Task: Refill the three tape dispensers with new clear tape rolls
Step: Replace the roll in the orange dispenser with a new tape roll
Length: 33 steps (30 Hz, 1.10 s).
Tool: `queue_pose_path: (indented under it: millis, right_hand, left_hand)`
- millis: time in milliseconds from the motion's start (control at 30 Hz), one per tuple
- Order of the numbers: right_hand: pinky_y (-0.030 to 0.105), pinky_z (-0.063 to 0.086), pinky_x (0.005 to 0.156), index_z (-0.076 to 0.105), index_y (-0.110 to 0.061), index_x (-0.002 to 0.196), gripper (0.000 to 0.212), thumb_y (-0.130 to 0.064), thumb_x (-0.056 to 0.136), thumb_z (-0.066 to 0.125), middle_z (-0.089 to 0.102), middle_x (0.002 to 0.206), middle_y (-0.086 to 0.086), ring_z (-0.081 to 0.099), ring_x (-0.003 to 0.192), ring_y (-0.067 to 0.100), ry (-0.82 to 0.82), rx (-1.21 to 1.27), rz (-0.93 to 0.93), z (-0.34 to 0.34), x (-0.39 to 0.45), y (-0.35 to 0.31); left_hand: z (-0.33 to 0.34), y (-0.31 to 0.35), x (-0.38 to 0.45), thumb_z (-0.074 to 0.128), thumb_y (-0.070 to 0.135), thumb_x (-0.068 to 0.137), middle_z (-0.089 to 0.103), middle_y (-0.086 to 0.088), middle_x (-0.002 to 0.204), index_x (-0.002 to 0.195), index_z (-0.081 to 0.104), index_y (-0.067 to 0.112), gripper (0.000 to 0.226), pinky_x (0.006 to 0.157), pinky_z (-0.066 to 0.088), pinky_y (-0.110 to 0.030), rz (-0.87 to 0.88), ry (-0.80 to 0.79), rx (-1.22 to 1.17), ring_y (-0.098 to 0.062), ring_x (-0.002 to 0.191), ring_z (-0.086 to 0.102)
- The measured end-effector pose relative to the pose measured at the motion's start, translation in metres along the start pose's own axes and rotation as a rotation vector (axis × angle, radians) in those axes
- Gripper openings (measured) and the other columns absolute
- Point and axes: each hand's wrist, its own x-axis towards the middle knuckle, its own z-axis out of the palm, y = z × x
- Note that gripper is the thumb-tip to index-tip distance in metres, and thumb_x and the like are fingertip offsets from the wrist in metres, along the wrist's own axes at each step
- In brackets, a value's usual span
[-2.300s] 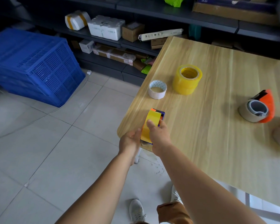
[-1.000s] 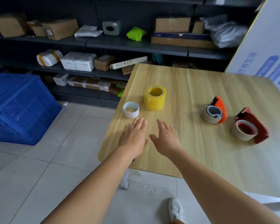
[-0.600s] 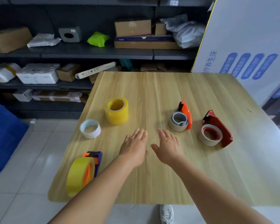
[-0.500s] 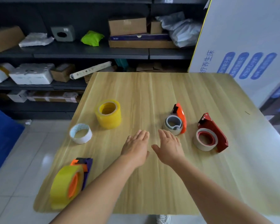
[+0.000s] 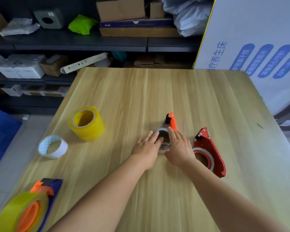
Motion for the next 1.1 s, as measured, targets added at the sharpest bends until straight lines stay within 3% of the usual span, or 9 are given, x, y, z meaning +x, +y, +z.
queue_pose_path:
  millis: [133,233,333,467,567,667,833,967,1100]
  right_hand:
    - [0.036,0.019,0.115,0.009,-0.018,0.152,0.075,-0.018,0.090,0.051,0.025,0.157,0.000,0.015,0.146,0.020,-0.018,0.002,-0.025,0.004,0.009,0.006]
    - [0.037,0.030,0.108,0.025,-0.019,0.141,0.058,-0.013,0.088,0.048,0.039,0.147,0.000,0.026,0.140,0.022,0.001,-0.004,-0.065,0.006,0.012,0.005]
    - [0.036,0.019,0.113,0.019,-0.020,0.149,0.066,-0.019,0.090,0.048,0.027,0.155,-0.004,0.012,0.147,0.021,-0.048,-0.072,-0.131,0.010,0.015,-0.002]
    - [0.043,-0.006,0.119,0.011,-0.022,0.152,0.088,-0.052,0.083,0.057,0.011,0.160,-0.008,-0.013,0.148,0.019,-0.078,-0.129,-0.218,0.015,0.016,-0.022]
    - [0.043,-0.010,0.117,0.007,-0.022,0.152,0.101,-0.059,0.078,0.063,0.011,0.160,-0.007,-0.012,0.148,0.018,-0.061,-0.181,-0.326,0.021,0.015,-0.033]
    - [0.040,-0.006,0.119,0.003,-0.019,0.153,0.103,-0.054,0.079,0.066,0.012,0.161,-0.004,-0.004,0.149,0.017,-0.101,-0.166,-0.317,0.026,0.016,-0.040]
    - [0.036,0.010,0.120,0.007,-0.018,0.153,0.103,-0.051,0.078,0.068,0.020,0.158,0.000,0.016,0.146,0.020,-0.122,-0.119,-0.277,0.033,0.017,-0.047]
    - [0.033,0.026,0.114,0.021,-0.017,0.149,0.096,-0.051,0.073,0.069,0.032,0.150,0.001,0.032,0.137,0.023,-0.132,-0.037,-0.259,0.029,0.022,-0.052]
    - [0.030,0.032,0.111,0.029,-0.019,0.145,0.090,-0.045,0.070,0.072,0.036,0.146,-0.001,0.031,0.135,0.020,-0.107,0.022,-0.281,0.023,0.022,-0.056]
  left_hand:
    - [0.000,-0.008,0.006,0.056,0.028,0.092,-0.002,0.001,0.162,0.136,0.043,0.014,0.049,0.119,0.010,-0.043,-0.058,0.023,0.024,-0.019,0.149,-0.007]
    - [0.000,-0.028,-0.001,0.056,0.053,0.086,0.005,0.001,0.162,0.137,0.045,0.013,0.065,0.119,0.012,-0.043,-0.135,0.005,0.042,-0.019,0.149,0.000]
    - [0.000,-0.046,-0.014,0.057,0.062,0.080,0.008,0.002,0.161,0.135,0.047,0.015,0.073,0.118,0.017,-0.042,-0.176,-0.015,0.026,-0.021,0.148,0.012]
    - [0.002,-0.052,-0.023,0.067,0.054,0.077,0.031,0.004,0.147,0.130,0.041,0.019,0.069,0.098,0.041,-0.033,-0.174,0.077,-0.251,-0.019,0.126,0.043]
    - [0.005,-0.055,-0.019,0.069,0.044,0.080,0.029,0.004,0.152,0.145,0.026,0.020,0.081,0.106,0.038,-0.033,-0.182,0.115,-0.415,-0.019,0.135,0.038]
    - [0.006,-0.058,-0.015,0.068,0.041,0.083,0.022,0.001,0.157,0.151,0.017,0.018,0.088,0.111,0.032,-0.035,-0.210,0.100,-0.495,-0.021,0.141,0.030]
    - [0.004,-0.065,-0.007,0.071,0.042,0.080,0.021,0.001,0.156,0.152,0.015,0.018,0.095,0.109,0.036,-0.036,-0.239,0.048,-0.516,-0.022,0.139,0.033]
    - [0.001,-0.068,-0.001,0.073,0.039,0.079,0.027,0.002,0.152,0.151,0.021,0.016,0.091,0.107,0.038,-0.035,-0.236,0.035,-0.501,-0.022,0.134,0.039]
    - [-0.002,-0.066,0.003,0.077,0.032,0.075,0.038,-0.001,0.138,0.138,0.037,0.018,0.076,0.095,0.047,-0.040,-0.251,0.062,-0.474,-0.026,0.121,0.050]
